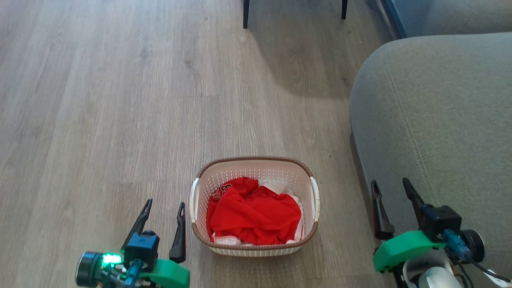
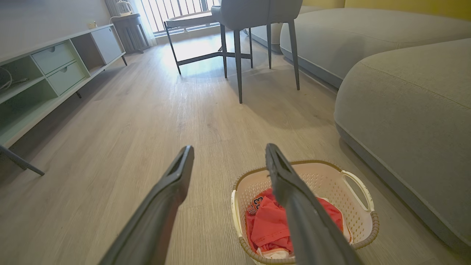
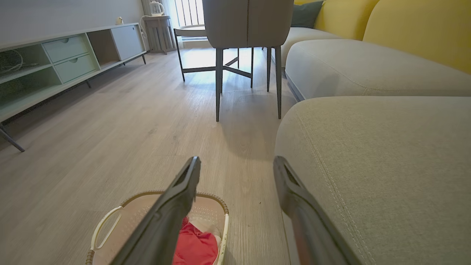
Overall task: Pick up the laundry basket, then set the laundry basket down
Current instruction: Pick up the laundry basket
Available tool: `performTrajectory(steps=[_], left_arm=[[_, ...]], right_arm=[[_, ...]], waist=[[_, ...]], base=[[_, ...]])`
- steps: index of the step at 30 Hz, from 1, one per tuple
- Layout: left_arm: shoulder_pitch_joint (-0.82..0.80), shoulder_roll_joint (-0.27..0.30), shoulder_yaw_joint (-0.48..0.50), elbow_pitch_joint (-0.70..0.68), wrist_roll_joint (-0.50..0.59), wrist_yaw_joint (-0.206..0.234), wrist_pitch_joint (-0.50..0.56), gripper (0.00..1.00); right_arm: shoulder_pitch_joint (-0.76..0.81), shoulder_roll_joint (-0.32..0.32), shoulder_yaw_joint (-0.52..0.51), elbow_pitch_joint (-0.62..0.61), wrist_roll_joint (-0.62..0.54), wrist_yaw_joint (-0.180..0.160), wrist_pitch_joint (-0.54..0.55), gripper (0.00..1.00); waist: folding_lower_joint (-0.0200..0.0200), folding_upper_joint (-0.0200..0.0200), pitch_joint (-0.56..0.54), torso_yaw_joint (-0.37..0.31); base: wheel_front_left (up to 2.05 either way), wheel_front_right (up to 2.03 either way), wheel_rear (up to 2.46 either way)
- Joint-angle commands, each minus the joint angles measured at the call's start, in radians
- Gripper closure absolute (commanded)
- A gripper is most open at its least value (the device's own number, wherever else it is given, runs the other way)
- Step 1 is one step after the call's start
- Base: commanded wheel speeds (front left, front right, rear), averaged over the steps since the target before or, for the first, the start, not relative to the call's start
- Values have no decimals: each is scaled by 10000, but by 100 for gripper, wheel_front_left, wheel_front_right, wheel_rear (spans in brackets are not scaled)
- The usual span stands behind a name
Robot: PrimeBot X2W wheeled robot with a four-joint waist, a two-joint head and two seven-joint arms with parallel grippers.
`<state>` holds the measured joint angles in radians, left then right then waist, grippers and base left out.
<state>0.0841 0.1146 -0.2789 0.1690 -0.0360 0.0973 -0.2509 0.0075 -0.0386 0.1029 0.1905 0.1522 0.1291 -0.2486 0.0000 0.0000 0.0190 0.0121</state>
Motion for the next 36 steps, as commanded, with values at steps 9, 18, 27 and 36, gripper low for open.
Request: performTrajectory(steps=[9,18,27,36], left_arm=[[-1031,-261,565,-161,-192,-159,-109,0],[-2594,-445,803,803,-327,-444,-109,0],[-4452,-571,891,2295,-417,-656,-109,0],[-6096,-627,794,3711,-509,-774,-109,0]], right_arm=[[-964,-116,105,-200,-64,16,-132,0],[-2677,-116,71,784,-105,16,-132,0],[-4444,-116,8,2074,-190,16,-132,0],[-5800,-116,293,3048,-5,16,-132,0]], waist=[[0,0,1147,57],[0,0,3154,83],[0,0,5153,228],[0,0,6902,230]], base=[[0,0,0],[0,0,0],[0,0,0],[0,0,0]])
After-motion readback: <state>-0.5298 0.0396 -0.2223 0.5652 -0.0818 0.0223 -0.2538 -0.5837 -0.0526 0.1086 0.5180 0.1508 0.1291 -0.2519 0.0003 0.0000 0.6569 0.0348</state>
